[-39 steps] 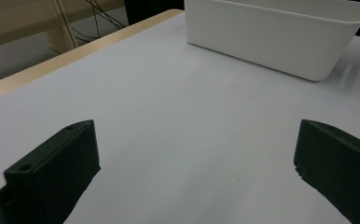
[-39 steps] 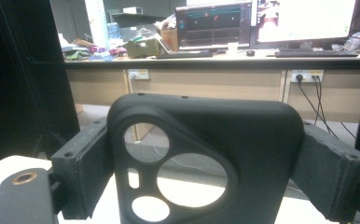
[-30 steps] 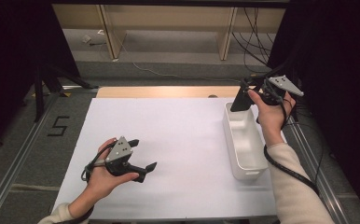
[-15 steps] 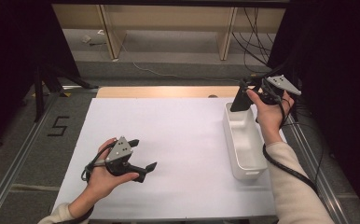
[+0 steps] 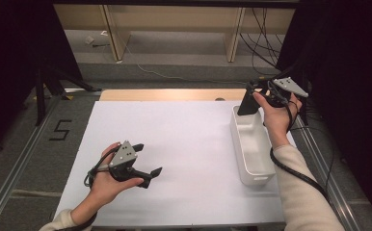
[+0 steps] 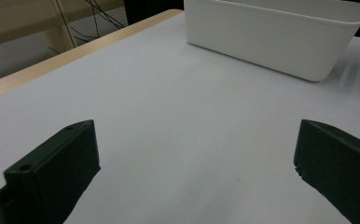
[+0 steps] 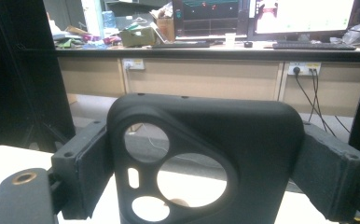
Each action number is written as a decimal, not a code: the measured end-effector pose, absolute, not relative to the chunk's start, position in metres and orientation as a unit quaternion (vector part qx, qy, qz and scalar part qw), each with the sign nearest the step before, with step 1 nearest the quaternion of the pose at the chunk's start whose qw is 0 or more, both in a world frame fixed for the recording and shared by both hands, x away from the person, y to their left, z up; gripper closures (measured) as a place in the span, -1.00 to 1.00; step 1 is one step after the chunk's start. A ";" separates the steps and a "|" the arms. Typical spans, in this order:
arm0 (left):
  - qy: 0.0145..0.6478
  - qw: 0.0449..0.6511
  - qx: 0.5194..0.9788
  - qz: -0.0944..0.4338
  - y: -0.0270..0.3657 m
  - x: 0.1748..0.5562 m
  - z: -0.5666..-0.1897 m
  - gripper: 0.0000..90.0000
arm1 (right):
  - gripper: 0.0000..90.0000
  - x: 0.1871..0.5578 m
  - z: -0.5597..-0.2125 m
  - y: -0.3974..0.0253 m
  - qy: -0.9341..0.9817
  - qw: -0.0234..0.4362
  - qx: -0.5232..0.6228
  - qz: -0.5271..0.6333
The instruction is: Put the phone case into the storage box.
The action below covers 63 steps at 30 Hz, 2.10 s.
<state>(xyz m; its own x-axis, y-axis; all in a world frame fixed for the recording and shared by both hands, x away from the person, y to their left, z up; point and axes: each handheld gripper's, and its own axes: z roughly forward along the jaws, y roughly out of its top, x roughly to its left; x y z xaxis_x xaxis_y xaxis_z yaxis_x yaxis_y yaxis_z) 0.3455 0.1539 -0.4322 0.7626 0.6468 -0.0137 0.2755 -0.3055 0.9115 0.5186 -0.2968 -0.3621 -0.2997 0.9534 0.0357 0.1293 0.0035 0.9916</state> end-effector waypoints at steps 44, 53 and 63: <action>0.292 0.511 0.788 0.181 0.154 0.346 -0.432 -1.00 | -0.67 0.536 -0.374 -0.285 0.621 0.380 0.460 0.509; 0.291 0.511 0.788 0.181 0.154 0.346 -0.432 -1.00 | -0.67 0.540 -0.377 -0.282 0.626 0.377 0.465 0.499; 0.291 0.511 0.788 0.180 0.154 0.346 -0.432 -1.00 | -0.67 0.542 -0.379 -0.280 0.634 0.373 0.468 0.489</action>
